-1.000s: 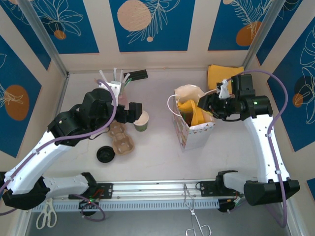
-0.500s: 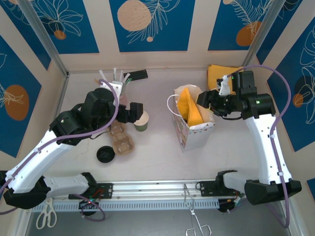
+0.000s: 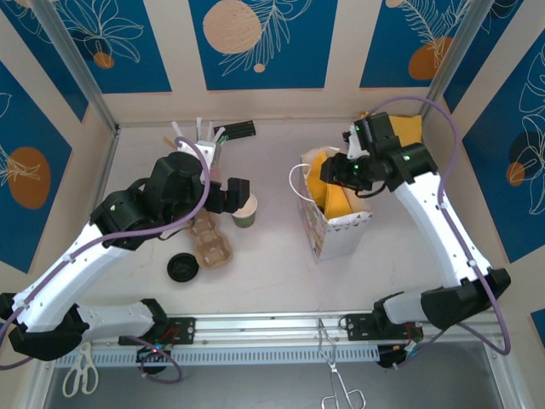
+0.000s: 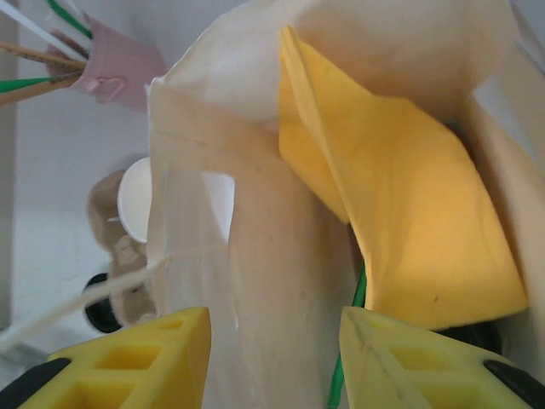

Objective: Pack the takeout coffee

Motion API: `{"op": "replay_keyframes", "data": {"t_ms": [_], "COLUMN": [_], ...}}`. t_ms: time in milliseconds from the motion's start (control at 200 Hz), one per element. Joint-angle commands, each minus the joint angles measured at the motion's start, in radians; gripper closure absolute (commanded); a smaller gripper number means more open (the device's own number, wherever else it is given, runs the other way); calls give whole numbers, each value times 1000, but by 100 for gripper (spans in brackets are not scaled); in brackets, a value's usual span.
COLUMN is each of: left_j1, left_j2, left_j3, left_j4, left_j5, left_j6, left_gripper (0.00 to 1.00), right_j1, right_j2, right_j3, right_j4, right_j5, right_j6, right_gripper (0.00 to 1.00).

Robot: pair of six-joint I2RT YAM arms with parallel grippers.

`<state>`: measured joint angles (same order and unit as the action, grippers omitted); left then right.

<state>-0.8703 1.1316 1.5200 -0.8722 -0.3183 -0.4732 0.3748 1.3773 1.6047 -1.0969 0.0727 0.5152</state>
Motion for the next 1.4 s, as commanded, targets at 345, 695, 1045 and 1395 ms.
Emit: {"op": "replay_keyframes", "data": {"t_ms": [345,695,1045,1395], "left_j1": [11,13,13,13], "left_j2": [-16,-13,-3,-8], "left_j3": [-1,-2,-12,-12], "left_j4": [-27,-25,-10,-21], "left_j5": [-24,-32,-11,-5], "left_j6": [4,8,6,-4], "left_gripper": [0,0,0,0], "right_j1": [27,55,61,67], "right_j2": [146,112,42,60], "right_j3": [19,46,-3,-25], "right_j4": [73,4,-117,-128], "right_j5": [192,238,313,303], "right_j6": [-116,-126,-133,-121], "right_gripper": [63,100,100,81]}}
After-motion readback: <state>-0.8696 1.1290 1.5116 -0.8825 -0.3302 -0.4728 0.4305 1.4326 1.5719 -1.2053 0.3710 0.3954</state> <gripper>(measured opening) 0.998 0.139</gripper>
